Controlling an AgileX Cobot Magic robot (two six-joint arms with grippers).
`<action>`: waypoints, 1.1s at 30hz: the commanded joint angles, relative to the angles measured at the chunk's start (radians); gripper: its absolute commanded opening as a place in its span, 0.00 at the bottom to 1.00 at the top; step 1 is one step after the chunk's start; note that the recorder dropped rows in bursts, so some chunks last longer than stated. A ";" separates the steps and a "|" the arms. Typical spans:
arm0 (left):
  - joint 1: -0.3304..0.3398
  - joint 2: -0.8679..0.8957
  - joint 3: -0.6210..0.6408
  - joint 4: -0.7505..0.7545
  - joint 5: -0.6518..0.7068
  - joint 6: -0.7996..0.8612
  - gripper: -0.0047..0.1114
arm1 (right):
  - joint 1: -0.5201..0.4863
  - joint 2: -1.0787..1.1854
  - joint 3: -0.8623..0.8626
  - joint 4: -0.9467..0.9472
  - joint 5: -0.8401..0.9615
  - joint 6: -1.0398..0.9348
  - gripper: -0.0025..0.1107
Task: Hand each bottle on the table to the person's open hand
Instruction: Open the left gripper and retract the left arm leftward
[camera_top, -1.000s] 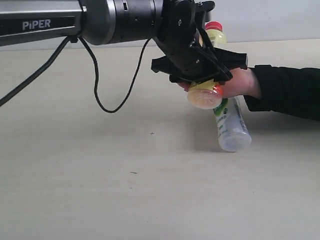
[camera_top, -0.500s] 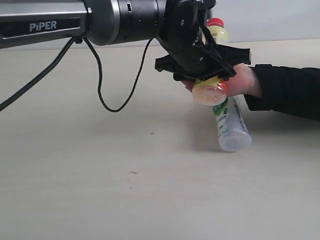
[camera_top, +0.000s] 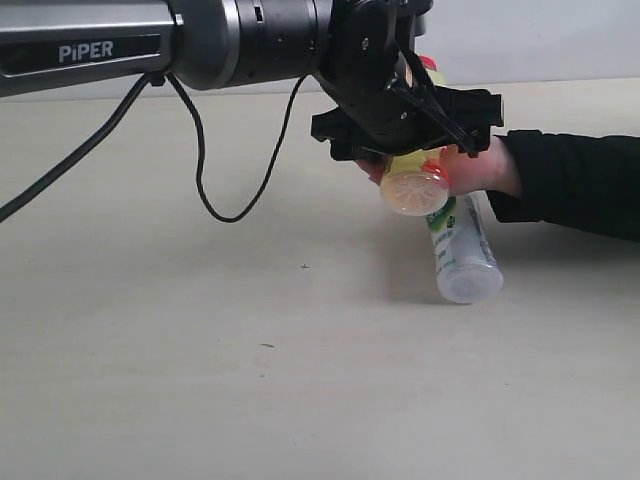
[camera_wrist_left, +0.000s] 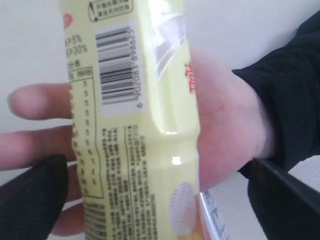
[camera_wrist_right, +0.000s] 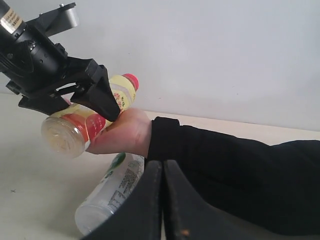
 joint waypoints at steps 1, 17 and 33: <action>0.000 -0.013 -0.006 0.007 -0.015 0.001 0.84 | 0.003 -0.005 0.005 0.002 -0.003 0.001 0.02; -0.014 -0.198 0.044 -0.032 0.374 0.434 0.06 | 0.003 -0.005 0.005 0.002 -0.003 0.001 0.02; 0.047 -1.093 1.293 0.021 -0.895 0.540 0.06 | 0.003 -0.005 0.005 0.002 -0.003 0.001 0.02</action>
